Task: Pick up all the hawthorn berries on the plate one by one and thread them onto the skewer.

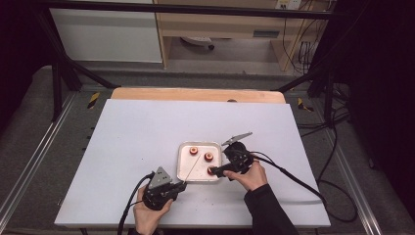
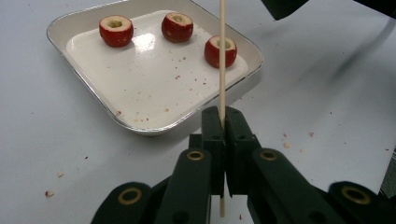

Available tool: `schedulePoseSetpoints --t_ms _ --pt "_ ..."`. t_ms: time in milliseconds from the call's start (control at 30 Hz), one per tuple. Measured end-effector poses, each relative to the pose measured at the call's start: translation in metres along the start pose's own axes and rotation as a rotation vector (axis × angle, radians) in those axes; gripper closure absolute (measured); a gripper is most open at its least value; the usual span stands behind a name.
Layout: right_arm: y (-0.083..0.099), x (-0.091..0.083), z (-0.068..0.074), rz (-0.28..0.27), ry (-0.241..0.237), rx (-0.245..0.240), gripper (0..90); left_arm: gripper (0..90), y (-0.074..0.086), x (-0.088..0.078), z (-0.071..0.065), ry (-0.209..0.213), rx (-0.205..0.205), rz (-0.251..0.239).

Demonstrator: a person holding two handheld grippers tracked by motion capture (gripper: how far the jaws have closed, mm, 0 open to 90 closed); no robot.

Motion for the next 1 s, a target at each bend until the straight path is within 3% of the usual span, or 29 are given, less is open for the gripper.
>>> schedulePoseSetpoints --t_ms 133,267,400,500,1000 --pt "-0.003 0.007 0.006 0.034 -0.016 0.024 25.0 88.2 0.002 0.000 0.001 0.000 -0.007 0.002" --pt "-0.005 0.015 0.010 0.075 -0.013 0.017 31.0 88.3 0.003 -0.002 0.003 -0.002 -0.010 0.002" --pt "-0.007 0.021 0.013 0.079 -0.018 0.056 39.6 88.2 0.004 -0.002 0.004 -0.003 -0.011 0.003" --pt "-0.003 0.027 0.012 0.118 -0.020 0.071 45.3 88.3 0.004 -0.002 0.004 -0.001 -0.012 0.005" --pt "0.005 0.041 0.010 0.184 -0.017 0.064 56.7 88.3 0.005 0.001 0.002 0.006 -0.010 0.013"
Point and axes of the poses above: each handheld gripper's, and its own axes: x roughly forward along the jaws, y roughly out of its underside, z roughly to its left, the point moved 10 cm from there along x, roughly forward along the jaws, and after that the axes turned 7 degrees about y, right-handed, at the moved point
